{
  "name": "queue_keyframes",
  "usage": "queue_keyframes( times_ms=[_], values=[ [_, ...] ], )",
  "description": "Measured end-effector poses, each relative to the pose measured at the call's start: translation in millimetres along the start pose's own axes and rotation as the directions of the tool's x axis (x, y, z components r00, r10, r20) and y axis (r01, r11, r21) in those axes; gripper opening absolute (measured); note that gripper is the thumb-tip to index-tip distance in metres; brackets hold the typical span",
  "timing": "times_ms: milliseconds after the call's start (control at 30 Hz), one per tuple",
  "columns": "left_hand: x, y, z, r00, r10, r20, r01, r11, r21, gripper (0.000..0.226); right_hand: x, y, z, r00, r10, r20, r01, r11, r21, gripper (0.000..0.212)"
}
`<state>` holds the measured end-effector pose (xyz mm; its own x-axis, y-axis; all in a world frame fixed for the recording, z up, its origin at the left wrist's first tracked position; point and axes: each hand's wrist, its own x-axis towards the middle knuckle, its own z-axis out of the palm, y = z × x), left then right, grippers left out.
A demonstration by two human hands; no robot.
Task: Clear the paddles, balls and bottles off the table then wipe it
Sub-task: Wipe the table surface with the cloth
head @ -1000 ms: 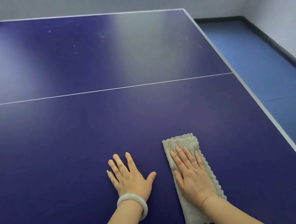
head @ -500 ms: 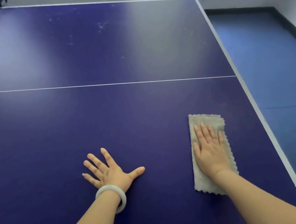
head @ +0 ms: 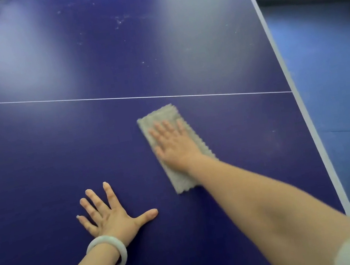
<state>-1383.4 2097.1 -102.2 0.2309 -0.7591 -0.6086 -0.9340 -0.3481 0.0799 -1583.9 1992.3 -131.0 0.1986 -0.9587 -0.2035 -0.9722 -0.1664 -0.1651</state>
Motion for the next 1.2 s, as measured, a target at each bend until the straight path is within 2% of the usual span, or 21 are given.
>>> queue_keyframes(
  times_ms=[67, 100, 200, 267, 300, 333, 467, 500, 567, 600, 667, 733, 833, 967, 1100, 1200],
  values=[
    [1, 1, 0, 1.0, -0.002, 0.005, 0.002, 1.0, 0.006, 0.149, 13, 50, -11, 0.977, 0.212, -0.026, -0.212, 0.977, 0.003, 0.058],
    [1, 1, 0, 1.0, -0.006, 0.009, 0.006, 1.0, 0.012, 0.148, 10, 78, -16, 0.941, 0.334, -0.054, -0.334, 0.942, 0.023, 0.058],
    [1, 2, -2, 1.0, -0.019, 0.015, 0.018, 1.0, 0.019, 0.148, -27, 146, -21, 0.74, 0.668, -0.076, -0.655, 0.742, 0.145, 0.06],
    [-1, 3, -2, 1.0, -0.021, 0.012, 0.021, 1.0, 0.023, 0.15, -54, 147, -14, 0.597, 0.798, -0.082, -0.776, 0.6, 0.196, 0.062],
    [-2, 4, -3, 1.0, -0.022, 0.015, 0.022, 0.999, 0.026, 0.152, -64, 135, -8, 0.569, 0.816, -0.1, -0.793, 0.577, 0.197, 0.063],
    [-3, 4, -3, 0.999, -0.024, 0.021, 0.024, 0.999, 0.031, 0.153, -71, 121, -1, 0.586, 0.803, -0.111, -0.781, 0.596, 0.185, 0.063],
    [-7, 5, -8, 1.0, -0.009, 0.017, 0.008, 0.999, 0.032, 0.153, -97, 100, 12, 0.798, 0.591, -0.116, -0.587, 0.806, 0.075, 0.062],
    [-7, 6, -9, 1.0, 0.025, -0.01, -0.025, 0.999, 0.036, 0.15, -100, 105, 12, 0.821, 0.561, -0.107, -0.558, 0.828, 0.062, 0.062],
    [-11, 21, -5, 0.979, 0.186, -0.082, -0.176, 0.978, 0.11, 0.14, -103, 116, 11, 0.845, 0.526, -0.094, -0.523, 0.851, 0.05, 0.062],
    [-15, 34, 1, 0.959, 0.271, -0.087, -0.257, 0.955, 0.147, 0.136, -102, 119, 10, 0.854, 0.512, -0.093, -0.51, 0.859, 0.046, 0.062],
    [-26, 65, 19, 0.937, 0.347, -0.03, -0.337, 0.926, 0.17, 0.135, -96, 124, 5, 0.86, 0.502, -0.093, -0.501, 0.865, 0.04, 0.061],
    [-35, 88, 39, 0.939, 0.343, 0.019, -0.34, 0.92, 0.193, 0.139, -88, 141, -2, 0.839, 0.534, -0.104, -0.533, 0.845, 0.039, 0.06],
    [-35, 95, 52, 0.95, 0.312, 0.012, -0.308, 0.932, 0.191, 0.142, -82, 179, -9, 0.779, 0.619, -0.101, -0.617, 0.785, 0.061, 0.06],
    [-35, 95, 50, 0.955, 0.297, 0.021, -0.296, 0.935, 0.197, 0.142, -100, 220, -15, 0.613, 0.789, -0.044, -0.776, 0.611, 0.155, 0.06],
    [-37, 98, 48, 0.957, 0.29, 0.02, -0.287, 0.934, 0.214, 0.143, -140, 208, -3, 0.486, 0.873, -0.052, -0.848, 0.485, 0.216, 0.063],
    [-37, 98, 47, 0.957, 0.289, 0.017, -0.286, 0.934, 0.213, 0.143, -169, 184, 10, 0.464, 0.884, -0.062, -0.859, 0.466, 0.211, 0.063]
  ],
)
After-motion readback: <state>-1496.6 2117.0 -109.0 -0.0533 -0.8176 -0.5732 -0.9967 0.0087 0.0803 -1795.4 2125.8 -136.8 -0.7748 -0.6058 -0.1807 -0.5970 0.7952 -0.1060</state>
